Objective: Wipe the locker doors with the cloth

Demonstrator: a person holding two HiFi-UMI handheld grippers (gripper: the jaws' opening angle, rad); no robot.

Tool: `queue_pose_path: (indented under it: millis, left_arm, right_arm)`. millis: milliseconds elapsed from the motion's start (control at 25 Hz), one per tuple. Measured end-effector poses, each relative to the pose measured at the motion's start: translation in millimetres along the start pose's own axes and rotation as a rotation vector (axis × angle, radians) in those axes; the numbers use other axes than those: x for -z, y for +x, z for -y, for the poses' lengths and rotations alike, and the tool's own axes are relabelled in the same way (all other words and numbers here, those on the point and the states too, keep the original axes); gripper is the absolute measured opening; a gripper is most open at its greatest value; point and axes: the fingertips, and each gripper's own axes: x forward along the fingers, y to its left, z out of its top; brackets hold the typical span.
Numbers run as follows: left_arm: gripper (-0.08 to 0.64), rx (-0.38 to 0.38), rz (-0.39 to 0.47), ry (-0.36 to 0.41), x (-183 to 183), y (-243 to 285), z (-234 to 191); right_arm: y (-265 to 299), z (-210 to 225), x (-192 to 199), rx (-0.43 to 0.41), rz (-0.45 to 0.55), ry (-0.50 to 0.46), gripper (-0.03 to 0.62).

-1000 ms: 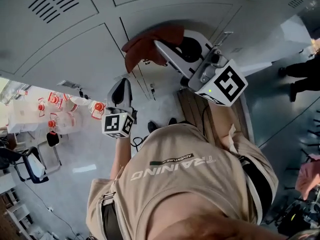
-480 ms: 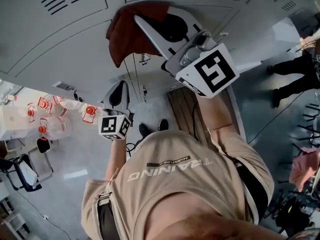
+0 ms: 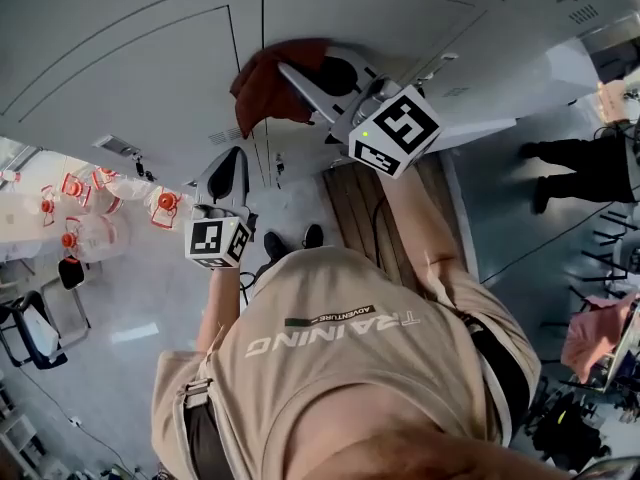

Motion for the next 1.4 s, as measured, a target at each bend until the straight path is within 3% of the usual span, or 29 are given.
queue_pose_path:
  millis: [80,200,280,400,520,640,760,1040,1200,1400]
  left_arm:
    - [0.005,-0.003,-0.004,-0.003,2.3,-1.4,0.4]
    - [0.005,-0.006,-0.005,-0.006,3.2,-2.6,0.3]
    - [0.005,-0.005,-0.003,-0.004,2.5,-2.4,0.8]
    - [0.005,-0.009,-0.006,-0.005,4.0,-2.7,1.0]
    - [0.005,-0.013,-0.012,-0.012,7.1,-2.9,1.8]
    - [0.005,-0.014,-0.018,-0.012,8.8,-2.9,3.3]
    - [0.005,-0.017,-0.027,-0.01,10.9,-2.8,3.9]
    - [0.005,-0.024,-0.065,-0.017,25.1,-3.1,6.4]
    - [0.005,-0.019,-0.069,-0.005,23.8,-2.2,12.8]
    - [0.005,-0.018,-0.066,0.021,17.0,-8.1,20.1]
  right_arm:
    - [-1.4,-2.3,23.5,-0.002,-0.017,0.038,0.028]
    - [-7.4,-3.4,35.8,0.01,0.039,0.079,0.028]
    - [-10.4,-4.2,40.8,0.019,0.046,0.062,0.028]
    - [-11.4,-7.5,72.3,0.022,-0.048,0.034,0.028]
    - [-12.6,-9.7,114.2,0.017,-0.114,0.084,0.028]
    - [-16.9,-10.3,129.9,0.012,-0.054,0.169,0.028]
    - [-19.3,-12.0,134.9,0.002,-0.032,0.179,0.028]
    - [-14.2,-26.5,217.4,-0.052,-0.266,0.163,0.028]
    - [-15.9,-32.5,267.8,-0.028,-0.385,0.194,0.028]
    - [-26.8,-30.1,285.2,0.031,-0.384,0.243,0.028]
